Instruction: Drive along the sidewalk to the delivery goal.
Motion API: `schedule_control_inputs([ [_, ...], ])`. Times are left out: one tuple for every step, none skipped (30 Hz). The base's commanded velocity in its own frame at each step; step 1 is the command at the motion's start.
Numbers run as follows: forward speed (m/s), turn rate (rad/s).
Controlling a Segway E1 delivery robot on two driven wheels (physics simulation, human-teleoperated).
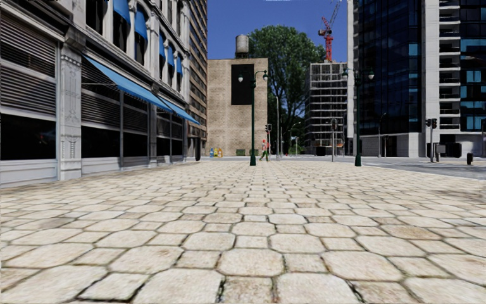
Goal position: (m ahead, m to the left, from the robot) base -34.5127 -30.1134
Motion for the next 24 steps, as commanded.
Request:
schedule_control_inputs([
  [2.00,0.00],
  [2.00,0.00],
  [2.00,0.00],
  [2.00,0.00],
  [2.00,0.00],
  [2.00,0.00],
  [2.00,0.00],
  [2.00,0.00],
  [2.00,0.00],
  [2.00,0.00],
  [2.00,0.00],
  [2.00,0.00],
  [2.00,0.00],
  [2.00,0.00],
  [2.00,0.00],
  [2.00,0.00],
  [2.00,0.00],
  [2.00,0.00],
  [2.00,0.00],
  [2.00,0.00],
  [2.00,0.00],
  [2.00,0.00],
  [2.00,0.00],
  [2.00,0.00],
])
